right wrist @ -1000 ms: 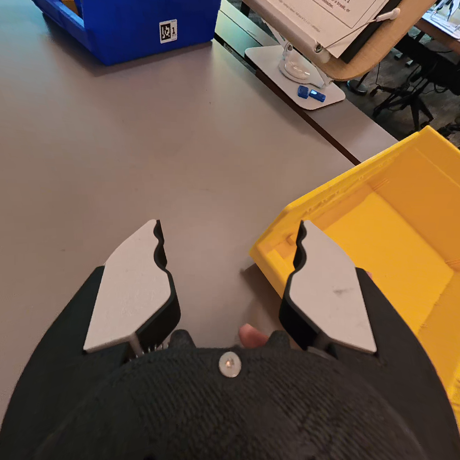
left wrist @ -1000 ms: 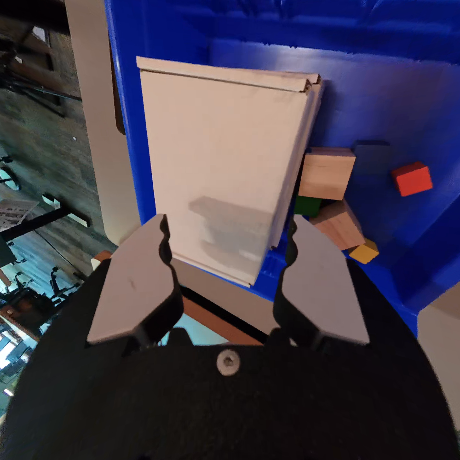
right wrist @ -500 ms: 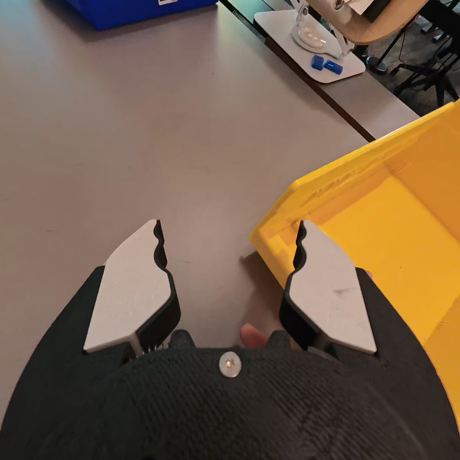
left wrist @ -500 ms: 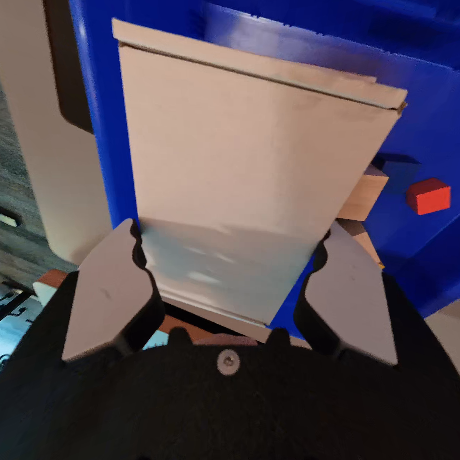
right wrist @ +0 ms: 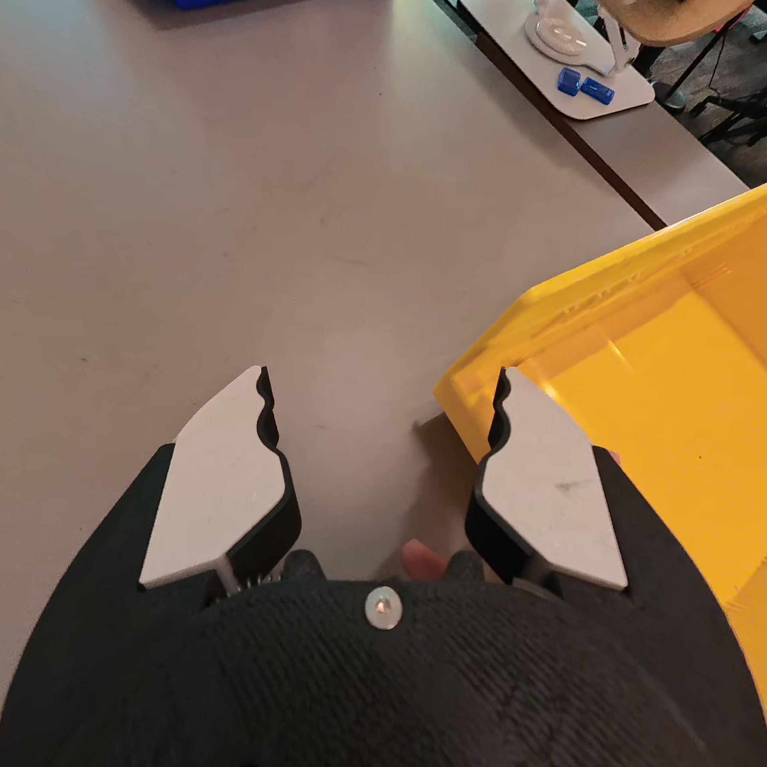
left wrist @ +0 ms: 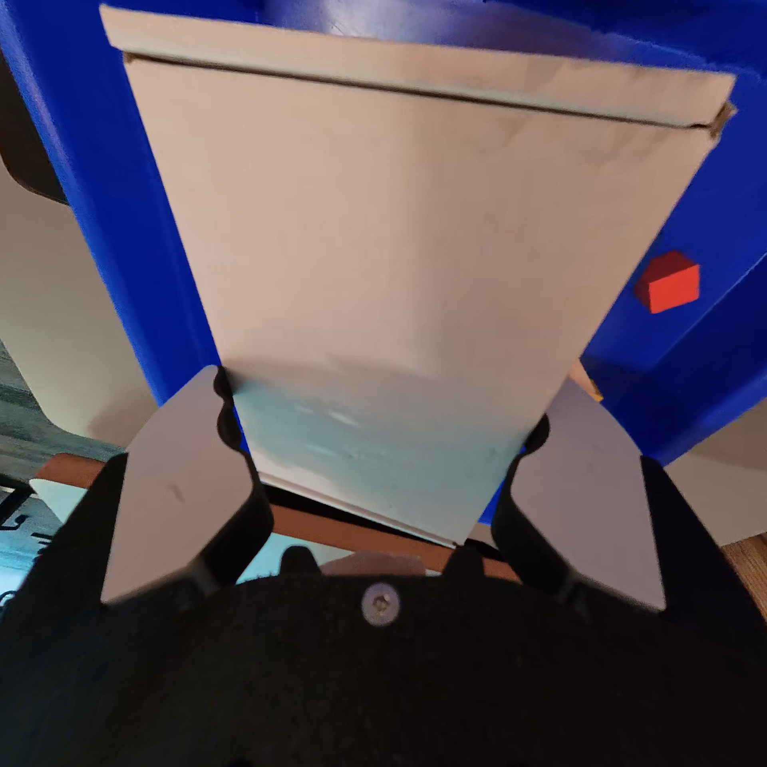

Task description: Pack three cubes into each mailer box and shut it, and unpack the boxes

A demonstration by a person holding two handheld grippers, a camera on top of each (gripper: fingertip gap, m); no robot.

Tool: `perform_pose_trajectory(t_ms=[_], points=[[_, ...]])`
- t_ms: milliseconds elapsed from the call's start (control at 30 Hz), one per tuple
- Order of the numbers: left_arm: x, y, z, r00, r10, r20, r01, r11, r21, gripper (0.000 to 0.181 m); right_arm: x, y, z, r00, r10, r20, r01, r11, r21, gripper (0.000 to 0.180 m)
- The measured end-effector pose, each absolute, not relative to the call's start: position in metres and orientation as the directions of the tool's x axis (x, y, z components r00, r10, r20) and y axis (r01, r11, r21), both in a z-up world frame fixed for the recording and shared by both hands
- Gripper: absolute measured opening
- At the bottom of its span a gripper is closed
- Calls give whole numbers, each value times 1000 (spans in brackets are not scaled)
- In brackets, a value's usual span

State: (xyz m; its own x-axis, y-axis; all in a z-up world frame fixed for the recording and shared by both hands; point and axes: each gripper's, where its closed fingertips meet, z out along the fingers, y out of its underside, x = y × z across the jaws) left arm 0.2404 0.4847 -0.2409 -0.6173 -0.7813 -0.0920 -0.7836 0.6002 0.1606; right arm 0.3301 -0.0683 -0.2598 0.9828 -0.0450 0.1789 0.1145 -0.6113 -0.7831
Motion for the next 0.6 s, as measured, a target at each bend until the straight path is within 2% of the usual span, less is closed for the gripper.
perform_pose_trajectory(t_ms=[133,333,600], points=[[235,485,-257,-538,-838,-89,-836,518,181,147,330,-68,-258,982,-48,180,115,-605,-788,101],[237,486,-255,-557,-822,-120,-827,534,177,146,330,-69,-260,979,-40,202,133,-627,-768,99],[242,459,-192,-579,-784,-223,-810,584,50,145,331,-68,-246,970,-65,234,147,-606,-782,95]])
